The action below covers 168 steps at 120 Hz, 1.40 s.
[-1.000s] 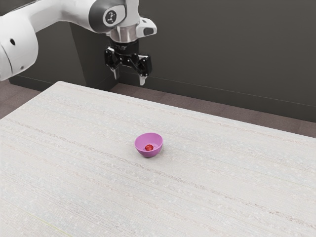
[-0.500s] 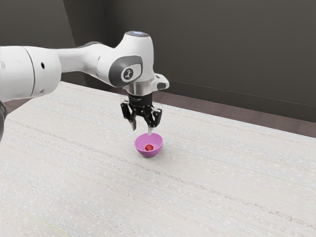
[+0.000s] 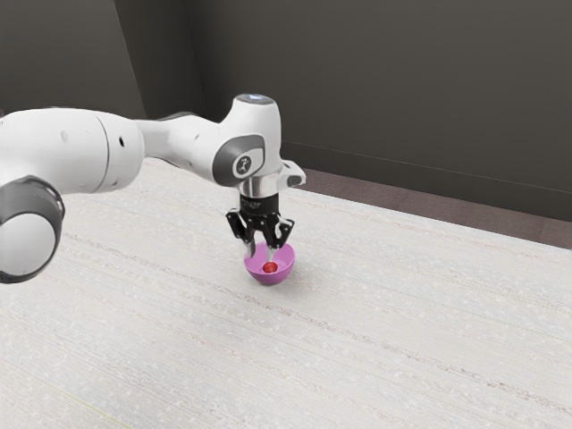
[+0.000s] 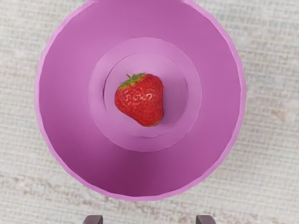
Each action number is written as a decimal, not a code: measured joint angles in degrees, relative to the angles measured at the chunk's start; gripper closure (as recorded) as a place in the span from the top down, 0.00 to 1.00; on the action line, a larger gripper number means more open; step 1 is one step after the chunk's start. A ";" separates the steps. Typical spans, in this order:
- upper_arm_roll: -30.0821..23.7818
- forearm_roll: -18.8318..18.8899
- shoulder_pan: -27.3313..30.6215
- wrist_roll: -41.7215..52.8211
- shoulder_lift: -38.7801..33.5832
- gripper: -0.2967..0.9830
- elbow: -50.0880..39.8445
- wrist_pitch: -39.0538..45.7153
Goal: Take strawberry from the bowl
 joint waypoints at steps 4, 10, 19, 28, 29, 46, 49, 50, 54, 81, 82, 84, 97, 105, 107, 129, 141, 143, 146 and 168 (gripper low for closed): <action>0.03 -0.02 -0.01 -0.03 1.02 0.39 0.61 0.16; 0.07 -0.08 0.03 -0.07 2.35 0.39 1.04 0.45; 0.14 -0.13 0.18 -0.12 3.70 0.39 1.83 0.90; 0.37 -0.18 0.24 -0.11 5.27 0.39 3.46 1.22; 0.39 -0.19 0.24 -0.11 5.39 0.39 3.60 1.25; 0.52 -0.25 0.27 -0.03 7.15 0.39 5.50 1.58; 0.53 -0.26 0.29 0.04 7.53 0.39 5.90 1.62; 0.54 -0.26 0.30 0.07 7.65 0.39 6.04 1.63; 0.76 -0.28 0.30 0.20 8.05 0.39 6.52 1.68; 1.49 -0.42 0.34 1.11 10.55 0.40 8.83 1.88; 1.49 -0.43 0.34 1.14 10.66 0.40 8.93 1.89; 1.49 -0.43 0.34 1.20 10.86 0.40 9.15 1.91; 1.50 -0.49 0.34 1.56 11.89 0.40 9.89 2.05; 1.50 -0.51 0.38 1.75 12.34 0.40 10.26 2.11; 1.50 -0.52 0.39 1.79 12.42 0.40 10.33 2.12; 1.50 -0.54 0.50 2.20 13.60 0.40 11.45 2.21; 1.50 -0.55 0.66 2.38 14.34 0.40 12.34 2.27; 1.50 -0.55 0.68 2.41 14.42 0.40 12.40 2.28; 1.50 -0.55 0.71 2.45 14.51 0.40 12.46 2.29; 1.50 -0.58 0.71 2.69 14.89 0.36 12.63 2.33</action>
